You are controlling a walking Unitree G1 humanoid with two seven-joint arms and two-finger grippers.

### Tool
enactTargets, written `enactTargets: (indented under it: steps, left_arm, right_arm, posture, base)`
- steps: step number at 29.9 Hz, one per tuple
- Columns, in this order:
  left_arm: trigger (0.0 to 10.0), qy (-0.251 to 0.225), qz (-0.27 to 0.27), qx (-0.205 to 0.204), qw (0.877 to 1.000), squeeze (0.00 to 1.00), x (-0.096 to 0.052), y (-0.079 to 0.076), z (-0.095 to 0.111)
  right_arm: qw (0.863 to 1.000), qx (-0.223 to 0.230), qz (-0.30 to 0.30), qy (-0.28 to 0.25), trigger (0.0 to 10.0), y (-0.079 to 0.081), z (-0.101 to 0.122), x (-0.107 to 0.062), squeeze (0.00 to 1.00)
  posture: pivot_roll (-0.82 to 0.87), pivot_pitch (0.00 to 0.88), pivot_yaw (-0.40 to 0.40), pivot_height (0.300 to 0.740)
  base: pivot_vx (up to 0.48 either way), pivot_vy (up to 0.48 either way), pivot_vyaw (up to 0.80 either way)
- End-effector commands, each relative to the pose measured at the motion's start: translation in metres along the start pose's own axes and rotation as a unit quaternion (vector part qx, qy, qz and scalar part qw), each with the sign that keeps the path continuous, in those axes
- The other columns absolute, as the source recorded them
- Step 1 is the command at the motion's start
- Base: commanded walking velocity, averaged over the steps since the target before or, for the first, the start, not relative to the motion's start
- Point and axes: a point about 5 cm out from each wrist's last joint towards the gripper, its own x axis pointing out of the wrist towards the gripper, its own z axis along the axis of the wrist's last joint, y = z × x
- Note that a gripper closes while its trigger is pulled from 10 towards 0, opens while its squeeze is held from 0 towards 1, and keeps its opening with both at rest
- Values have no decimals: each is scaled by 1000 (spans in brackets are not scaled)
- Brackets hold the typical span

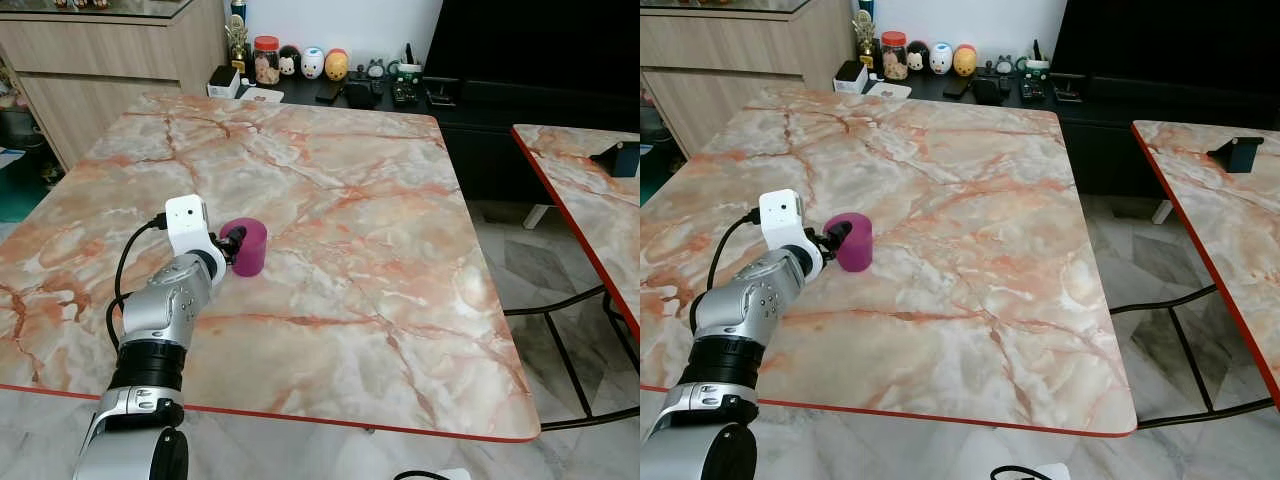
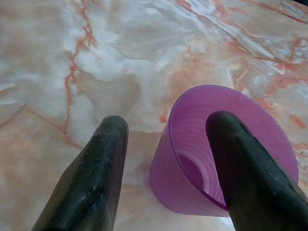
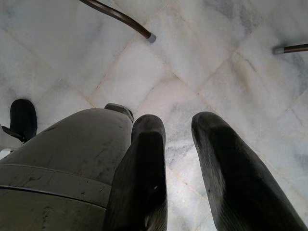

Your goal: Setting the table

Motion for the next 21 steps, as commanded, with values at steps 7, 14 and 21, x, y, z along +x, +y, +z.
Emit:
enactTargets:
  steps: [7, 14, 21]
  left_arm:
    - [8824, 10, 0, 12, 1000, 0, 2, -1, -3]
    - [0, 8, 2, 13, 1000, 0, 1, 0, -2]
    - [0, 7, 2, 14, 1000, 0, 1, 0, -2]
  right_arm:
    - [1000, 1, -2, 6, 10000, -2, -1, 0, 0]
    - [1000, 0, -2, 6, 10000, -2, -2, 0, 0]
    - [1000, -1, -2, 6, 10000, -2, -2, 0, 0]
  posture:
    - [77, 0, -72, 740]
    - [78, 0, -74, 740]
    - [79, 0, -76, 740]
  base:
    - [0, 0, 0]
    - [0, 0, 0]
    - [0, 0, 0]
